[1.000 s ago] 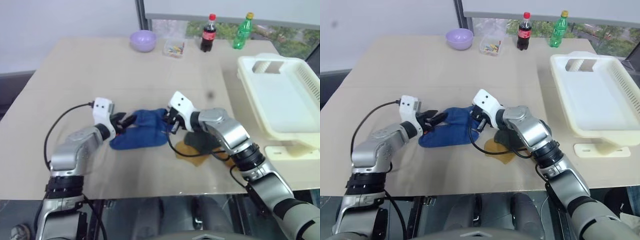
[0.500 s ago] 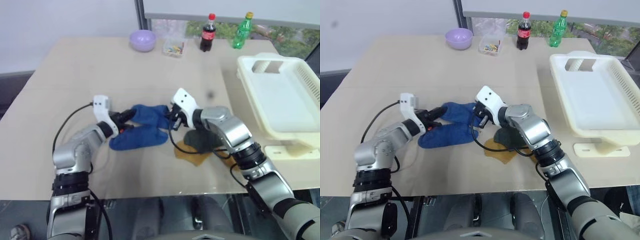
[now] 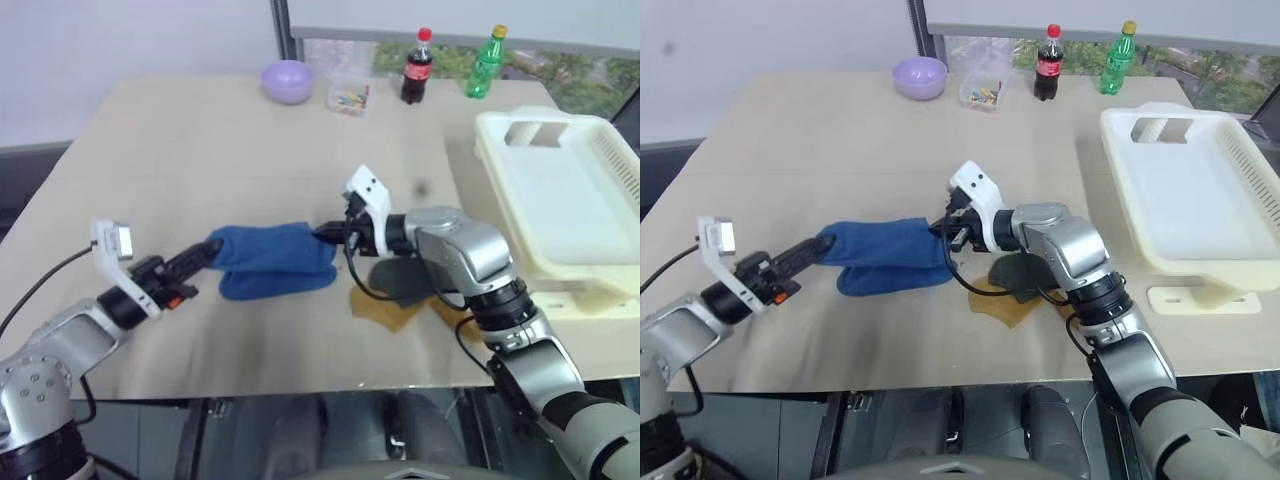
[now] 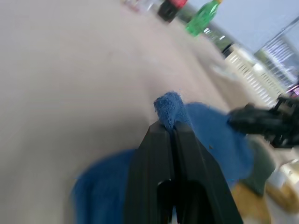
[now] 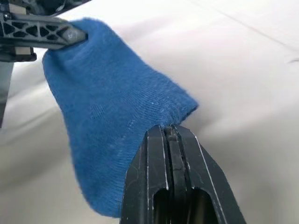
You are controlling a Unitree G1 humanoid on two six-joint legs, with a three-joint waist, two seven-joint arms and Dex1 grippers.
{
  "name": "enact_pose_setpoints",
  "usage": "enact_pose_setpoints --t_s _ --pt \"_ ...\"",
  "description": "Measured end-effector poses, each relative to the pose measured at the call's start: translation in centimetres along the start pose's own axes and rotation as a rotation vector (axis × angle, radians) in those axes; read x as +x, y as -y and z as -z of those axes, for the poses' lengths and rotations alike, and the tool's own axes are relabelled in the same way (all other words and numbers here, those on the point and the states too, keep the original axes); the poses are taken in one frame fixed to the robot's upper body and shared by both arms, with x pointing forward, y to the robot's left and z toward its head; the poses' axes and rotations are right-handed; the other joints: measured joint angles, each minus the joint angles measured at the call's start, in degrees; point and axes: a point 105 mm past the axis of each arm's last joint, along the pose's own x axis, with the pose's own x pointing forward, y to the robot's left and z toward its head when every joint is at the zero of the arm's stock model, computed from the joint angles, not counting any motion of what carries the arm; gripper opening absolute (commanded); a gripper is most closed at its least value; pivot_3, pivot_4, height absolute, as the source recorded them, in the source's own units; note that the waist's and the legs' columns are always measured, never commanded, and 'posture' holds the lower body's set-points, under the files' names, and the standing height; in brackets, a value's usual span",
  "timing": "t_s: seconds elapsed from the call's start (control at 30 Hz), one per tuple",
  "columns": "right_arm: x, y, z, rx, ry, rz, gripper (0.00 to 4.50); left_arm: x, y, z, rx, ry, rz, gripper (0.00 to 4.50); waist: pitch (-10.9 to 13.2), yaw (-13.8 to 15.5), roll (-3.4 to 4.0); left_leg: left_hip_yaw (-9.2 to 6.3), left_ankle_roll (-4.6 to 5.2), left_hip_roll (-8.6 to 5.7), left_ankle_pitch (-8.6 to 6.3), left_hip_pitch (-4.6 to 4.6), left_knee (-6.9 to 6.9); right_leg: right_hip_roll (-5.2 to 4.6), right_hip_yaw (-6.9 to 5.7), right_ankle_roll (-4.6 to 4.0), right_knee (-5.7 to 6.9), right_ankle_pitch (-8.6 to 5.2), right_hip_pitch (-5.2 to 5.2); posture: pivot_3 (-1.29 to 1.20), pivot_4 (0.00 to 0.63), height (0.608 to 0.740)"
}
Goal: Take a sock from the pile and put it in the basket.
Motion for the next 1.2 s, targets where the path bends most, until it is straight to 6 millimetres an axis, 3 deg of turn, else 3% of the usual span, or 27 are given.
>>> enact_pose_setpoints --t_s 0.07,0.17,0.73,0.77,0.8,0.87,0.97,1.1,1.2 --pt "0.6 -0.7 1.2 0.006 -0.032 -0.027 0.00 -0.4 -0.3 1.0 0.005 -0.029 -0.034 0.07 -0.01 -0.01 -0.01 0.00 0.00 0.00 0.00 0.01 0.00 -0.02 0.02 -0.01 0.00 0.00 0.00 0.00 0.150 0.740" --pt "0.9 -0.8 1.8 0.005 -0.052 -0.029 0.00 -0.5 -0.6 1.0 0.030 -0.021 -0.057 0.07 0.00 -0.01 -0.01 0.01 0.00 0.00 0.00 0.01 0.00 -0.02 0.02 -0.04 0.00 -0.02 -0.01 0.00 0.150 0.740" --pt "1.2 1.0 2.9 -0.031 -0.069 0.044 0.00 0.8 -0.7 2.7 0.074 -0.030 -0.061 0.07 0.00 -0.09 0.00 0.04 0.00 0.00 0.00 0.01 -0.02 -0.03 0.05 -0.01 -0.03 -0.01 -0.03 0.00 0.150 0.740" --pt "1.3 1.1 2.9 -0.035 -0.069 0.046 0.28 0.9 -0.6 2.8 0.071 -0.028 -0.059 0.60 -0.01 -0.10 -0.01 0.04 0.00 0.00 0.00 0.01 -0.02 -0.03 0.05 -0.01 -0.03 -0.01 -0.03 0.00 0.150 0.740" --pt "1.4 1.3 2.9 -0.045 -0.068 0.053 0.45 1.0 -0.7 3.1 0.071 -0.027 -0.061 0.64 -0.01 -0.10 -0.01 0.05 0.00 0.00 0.00 0.00 -0.02 -0.03 0.05 -0.01 -0.03 -0.01 -0.03 0.00 0.150 0.740" --pt "1.4 1.4 2.9 -0.058 -0.065 0.056 1.06 0.9 -0.7 3.5 0.065 -0.035 -0.065 1.44 -0.01 -0.10 -0.01 0.05 -0.01 0.00 0.00 0.00 -0.03 -0.03 0.05 -0.01 -0.03 -0.01 -0.03 0.00 0.150 0.740" --pt "1.3 1.4 2.9 -0.093 -0.070 0.052 2.39 1.0 -0.9 3.6 0.073 -0.016 -0.083 2.75 -0.01 -0.09 -0.01 0.05 0.00 0.00 0.00 0.00 -0.03 -0.02 0.04 -0.01 -0.03 -0.01 -0.03 0.00 0.150 0.740" --pt "0.3 1.1 2.9 -0.169 -0.083 0.039 2.39 0.2 -1.1 3.7 0.088 -0.023 -0.078 2.75 0.00 -0.10 0.00 0.03 0.00 0.00 -0.01 -0.04 -0.03 -0.05 0.05 -0.02 -0.06 -0.01 -0.07 0.00 0.150 0.740" --pt "-1.0 1.0 2.7 -0.232 -0.088 0.027 1.50 -1.6 -1.4 3.5 0.088 -0.033 -0.074 2.84 0.01 -0.17 0.01 0.03 -0.01 0.02 -0.01 -0.03 -0.07 -0.06 0.05 -0.19 -0.10 -0.12 -0.08 0.00 0.150 0.740"
